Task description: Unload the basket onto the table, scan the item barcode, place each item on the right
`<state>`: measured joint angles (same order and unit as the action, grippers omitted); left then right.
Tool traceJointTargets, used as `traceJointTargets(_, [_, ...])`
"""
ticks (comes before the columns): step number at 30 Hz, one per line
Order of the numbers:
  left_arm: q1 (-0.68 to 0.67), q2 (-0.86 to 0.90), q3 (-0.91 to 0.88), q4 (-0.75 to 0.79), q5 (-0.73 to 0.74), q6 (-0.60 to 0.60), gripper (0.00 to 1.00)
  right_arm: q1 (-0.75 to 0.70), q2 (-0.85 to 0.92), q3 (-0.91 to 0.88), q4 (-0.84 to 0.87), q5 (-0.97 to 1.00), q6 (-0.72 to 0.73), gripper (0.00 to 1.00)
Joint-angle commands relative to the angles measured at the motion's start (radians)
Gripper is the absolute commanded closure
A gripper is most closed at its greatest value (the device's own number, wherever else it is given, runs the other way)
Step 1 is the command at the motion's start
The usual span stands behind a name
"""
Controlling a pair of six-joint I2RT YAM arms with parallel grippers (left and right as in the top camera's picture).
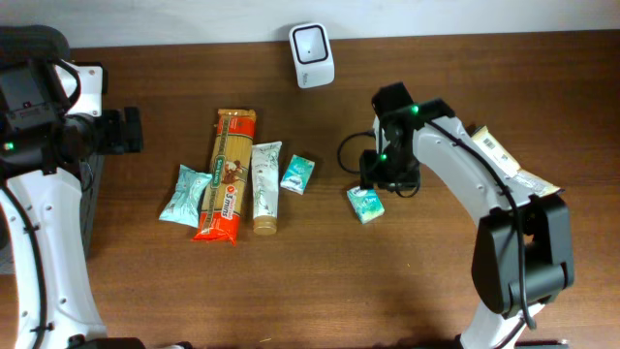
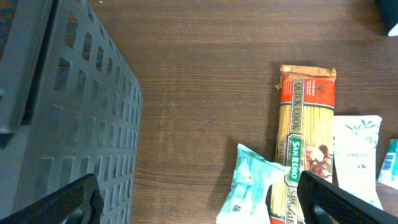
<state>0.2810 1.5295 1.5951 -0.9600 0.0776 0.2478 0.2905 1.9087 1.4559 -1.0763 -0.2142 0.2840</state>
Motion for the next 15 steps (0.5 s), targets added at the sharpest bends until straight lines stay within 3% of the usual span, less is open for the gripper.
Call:
traceJointTargets(1, [0.004, -0.005, 0.006, 0.0, 0.004, 0.019, 0.01, -0.06, 0.002, -0.132, 0.093, -0.135, -0.045, 0.46])
traceJointTargets(5, [0.004, -0.005, 0.006, 0.0, 0.004, 0.019, 0.01, -0.088, 0.002, -0.28, 0.263, -0.187, -0.044, 0.55])
traceJointTargets(10, [0.004, -0.005, 0.006, 0.0, 0.004, 0.019, 0.01, -0.088, 0.002, -0.336, 0.312, -0.201, -0.029, 0.65])
traceJointTargets(13, [0.003, -0.005, 0.006, 0.0, 0.004, 0.019, 0.01, -0.089, 0.002, -0.384, 0.39, -0.201, -0.013, 0.96])
traceJointTargets(15, [0.004, -0.005, 0.006, 0.0, 0.004, 0.019, 0.01, -0.089, -0.001, -0.375, 0.377, -0.225, 0.004, 0.96])
